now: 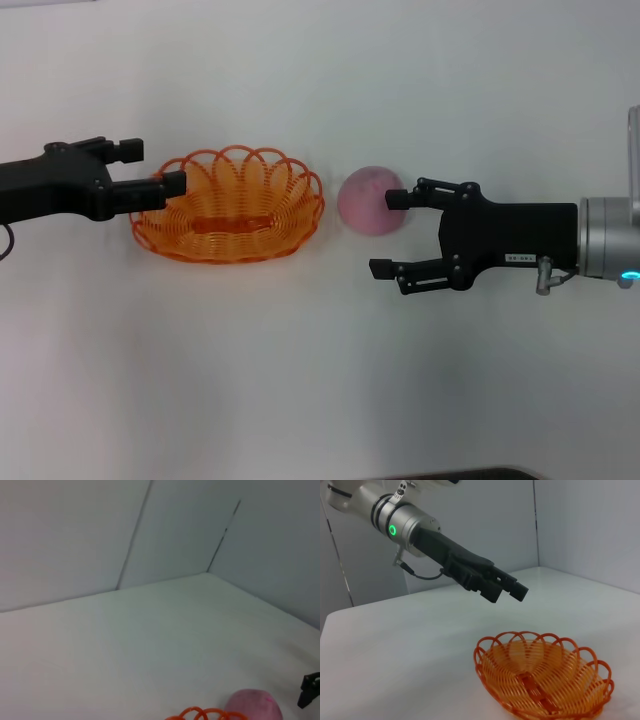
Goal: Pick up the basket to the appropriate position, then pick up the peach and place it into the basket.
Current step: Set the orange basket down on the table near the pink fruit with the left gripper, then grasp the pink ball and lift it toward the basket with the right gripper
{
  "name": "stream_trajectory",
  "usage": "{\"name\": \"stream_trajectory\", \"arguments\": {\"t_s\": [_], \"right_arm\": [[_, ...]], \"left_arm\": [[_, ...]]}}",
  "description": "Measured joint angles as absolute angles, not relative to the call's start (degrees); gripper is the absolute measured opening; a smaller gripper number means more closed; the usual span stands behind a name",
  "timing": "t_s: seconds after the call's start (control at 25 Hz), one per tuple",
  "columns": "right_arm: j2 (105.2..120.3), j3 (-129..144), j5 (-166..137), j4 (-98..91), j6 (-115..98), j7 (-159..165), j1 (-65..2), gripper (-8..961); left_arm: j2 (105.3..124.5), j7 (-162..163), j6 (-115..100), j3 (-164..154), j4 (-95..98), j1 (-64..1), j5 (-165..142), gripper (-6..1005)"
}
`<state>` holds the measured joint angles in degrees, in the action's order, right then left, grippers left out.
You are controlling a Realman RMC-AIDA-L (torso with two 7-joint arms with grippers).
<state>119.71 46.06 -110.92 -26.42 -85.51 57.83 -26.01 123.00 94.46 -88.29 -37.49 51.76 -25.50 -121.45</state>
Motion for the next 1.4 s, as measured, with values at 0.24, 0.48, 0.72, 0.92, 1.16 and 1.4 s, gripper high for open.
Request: {"name": "stream_trajectory", "arguments": {"t_s": [0.24, 0.48, 0.72, 0.92, 1.16, 1.4], "right_arm": [[119.7, 46.1, -110.9, -26.5, -85.5, 57.8, -26.1, 912], [119.7, 46.1, -110.9, -26.5, -85.4, 57.8, -26.2, 912], [119.71, 46.1, -110.9, -26.5, -85.5, 57.8, -25.8, 911], [119.65, 46.0, -110.9, -26.5, -85.4, 57.8, -25.9, 911], [119.72, 46.0, -110.9, -26.5, -85.5, 57.8, -26.1, 910], [119.72, 46.0, -110.9, -26.3, -85.5, 57.8, -25.9, 909]], "left_arm": [[122.61, 92.4, -88.5, -37.5, 51.7, -25.2, -121.6, 874], [121.88, 89.1, -90.2, -36.4, 51.4, -22.2, -121.4, 874], [122.36, 83.5, -92.8, -31.3, 51.1, -17.0, -121.8, 875], [122.88, 80.5, -95.4, -28.7, 51.3, -13.2, -121.8, 875], [123.91, 75.4, -96.2, -28.1, 50.9, -10.6, -123.1, 874], [124.09, 66.0, -96.4, -27.5, 46.3, -9.8, -123.1, 874]]}}
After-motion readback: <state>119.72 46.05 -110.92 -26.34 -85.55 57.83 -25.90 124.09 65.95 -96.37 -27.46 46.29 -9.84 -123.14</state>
